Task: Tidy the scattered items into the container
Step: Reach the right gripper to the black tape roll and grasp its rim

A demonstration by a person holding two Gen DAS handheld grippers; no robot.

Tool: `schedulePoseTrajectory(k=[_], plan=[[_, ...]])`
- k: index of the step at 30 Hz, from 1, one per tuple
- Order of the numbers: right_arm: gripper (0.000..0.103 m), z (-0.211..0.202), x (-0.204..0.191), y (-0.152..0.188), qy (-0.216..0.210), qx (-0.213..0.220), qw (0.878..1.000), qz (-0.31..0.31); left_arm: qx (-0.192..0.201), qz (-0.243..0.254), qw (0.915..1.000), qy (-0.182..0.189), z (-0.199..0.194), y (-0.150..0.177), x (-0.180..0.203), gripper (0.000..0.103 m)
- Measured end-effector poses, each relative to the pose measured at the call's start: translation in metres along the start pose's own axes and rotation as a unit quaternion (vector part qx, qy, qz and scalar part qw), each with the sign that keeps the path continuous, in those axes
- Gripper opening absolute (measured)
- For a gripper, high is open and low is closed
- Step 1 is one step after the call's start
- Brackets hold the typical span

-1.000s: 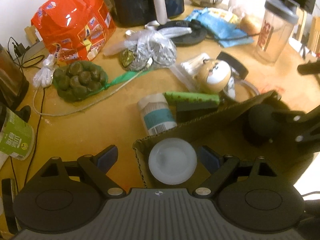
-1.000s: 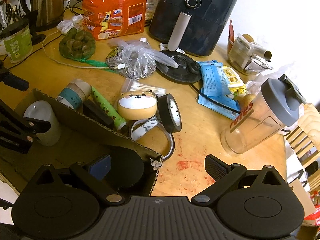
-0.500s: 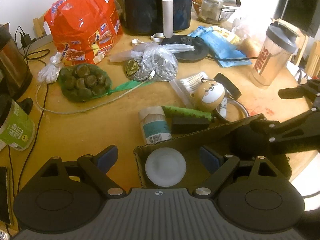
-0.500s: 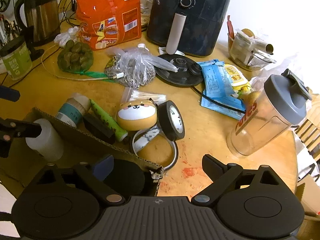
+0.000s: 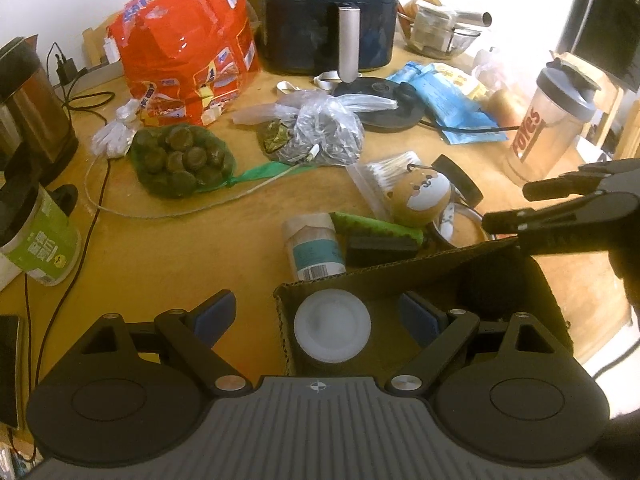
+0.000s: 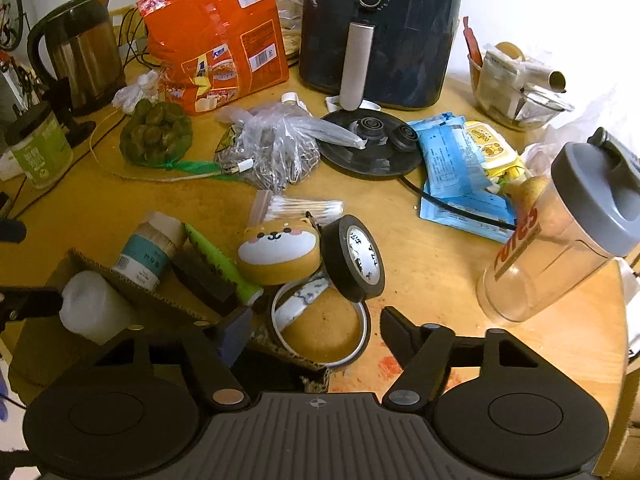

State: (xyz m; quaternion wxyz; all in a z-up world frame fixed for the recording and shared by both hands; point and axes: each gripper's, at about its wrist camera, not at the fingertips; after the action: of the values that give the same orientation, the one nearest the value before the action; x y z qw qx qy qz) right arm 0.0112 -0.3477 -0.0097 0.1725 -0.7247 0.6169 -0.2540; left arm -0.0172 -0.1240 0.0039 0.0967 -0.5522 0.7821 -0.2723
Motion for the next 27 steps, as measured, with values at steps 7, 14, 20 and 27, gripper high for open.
schedulePoseTrajectory(k=[7, 14, 20, 27], plan=[[0.065, 0.010, 0.011, -0.009, -0.009, 0.001, 1.000, 0.007, 0.001, -0.018, 0.9998, -0.005, -0.003, 0.001, -0.002, 0.090], [0.060, 0.024, 0.018, -0.017, -0.026, -0.004, 1.000, 0.011, 0.000, -0.032, 0.9993, -0.019, -0.006, 0.003, -0.002, 0.090], [0.056, 0.034, 0.022, -0.026, -0.040, 0.000, 0.999, 0.012, -0.004, -0.043, 0.9986, -0.031, -0.008, 0.005, -0.003, 0.090], [0.049, 0.048, 0.033, -0.035, -0.056, -0.005, 0.998, 0.031, -0.007, -0.054, 0.9973, -0.049, -0.011, 0.005, -0.004, 0.090]])
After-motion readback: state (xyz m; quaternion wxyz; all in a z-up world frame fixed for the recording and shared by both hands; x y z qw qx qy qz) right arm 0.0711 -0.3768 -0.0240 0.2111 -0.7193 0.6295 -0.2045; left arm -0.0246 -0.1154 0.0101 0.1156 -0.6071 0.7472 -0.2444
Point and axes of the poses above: each gripper's, at about its wrist camera, not at the fingertips, and z roughly the way its jaws point, x to its right, y to its underside, and after that the axes turned 10 degrees about y, right-handed
